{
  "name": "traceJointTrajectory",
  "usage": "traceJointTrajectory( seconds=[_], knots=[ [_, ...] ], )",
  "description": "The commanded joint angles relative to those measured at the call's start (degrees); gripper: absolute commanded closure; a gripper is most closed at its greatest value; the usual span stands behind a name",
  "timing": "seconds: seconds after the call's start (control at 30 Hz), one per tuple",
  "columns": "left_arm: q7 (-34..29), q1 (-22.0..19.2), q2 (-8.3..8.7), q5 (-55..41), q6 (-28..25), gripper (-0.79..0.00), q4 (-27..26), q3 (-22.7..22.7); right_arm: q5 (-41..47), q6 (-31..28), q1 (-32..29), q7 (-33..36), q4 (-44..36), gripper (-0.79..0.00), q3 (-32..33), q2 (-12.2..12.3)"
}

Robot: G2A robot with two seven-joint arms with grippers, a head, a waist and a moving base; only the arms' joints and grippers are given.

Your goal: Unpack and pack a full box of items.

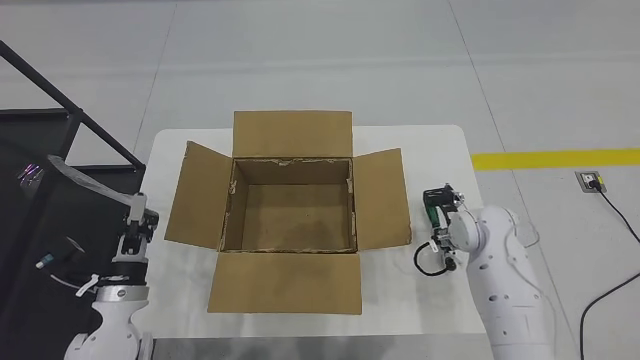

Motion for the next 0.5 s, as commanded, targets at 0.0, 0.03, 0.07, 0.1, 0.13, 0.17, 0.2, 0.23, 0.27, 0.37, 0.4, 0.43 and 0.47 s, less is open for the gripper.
traceJointTrajectory(
  seconds=[0.0,0.03,0.07,0.1,0.13,0.17,0.2,0.23,0.27,0.37,0.4,0.43,0.47],
  knots=[
    [0.0,0.0,-0.03,0.1,0.0,-0.785,0.0,0.0,0.1,0.1,0.5,-0.2,0.8,-0.145,-0.2,0.1],
    [0.0,0.1,-0.04,0.1,0.0,-0.785,0.0,0.0,0.1,0.1,0.7,-0.3,1.1,-0.148,-0.3,0.1],
    [0.0,0.1,-0.05,0.1,0.0,-0.785,0.0,0.0,0.2,0.2,0.7,-0.3,1.2,-0.154,-0.3,0.2],
    [0.0,0.1,-0.06,0.1,0.0,-0.785,-0.1,0.0,0.3,0.2,0.9,-0.4,1.3,-0.16,-0.2,0.2],
    [0.1,0.1,-0.07,0.0,-0.2,-0.785,-0.1,0.0,0.4,0.7,0.8,-0.8,1.0,-0.191,0.0,0.3],
    [0.1,0.1,-0.08,0.0,-0.2,-0.785,0.0,0.0,0.5,1.0,0.7,-1.0,0.7,-0.225,0.1,0.4],
    [0.1,0.1,-0.09,0.0,-0.2,-0.785,0.0,0.0,0.6,1.5,0.4,-1.4,-0.1,-0.262,0.3,0.5],
    [0.0,0.1,-0.1,0.1,-0.3,-0.785,-0.1,0.0,1.1,2.5,-0.3,-2.2,-1.8,-0.314,1.0,0.6],
    [0.0,0.1,-0.1,0.1,-0.3,-0.785,-0.1,0.0,1.7,3.1,-0.7,-2.6,-3.0,-0.345,1.4,0.7],
    [-0.1,0.1,-0.14,0.2,-0.3,-0.785,-0.2,0.1,4.7,5.2,-3.9,-4.8,-10.0,-0.64,3.6,0.9],
    [-0.1,0.1,-0.15,0.2,-0.3,-0.785,-0.2,0.1,5.8,5.7,-5.2,-5.7,-12.8,-0.785,4.2,0.9],
    [-0.1,0.1,-0.17,0.4,-0.3,-0.785,-0.3,0.2,8.1,6.3,-7.1,-7.4,-16.7,-0.785,5.1,0.9],
    [-0.1,0.2,-0.17,0.4,-0.3,-0.785,-0.3,0.2,9.8,6.6,-8.1,-8.5,-18.7,-0.785,5.6,0.9]
  ],
)
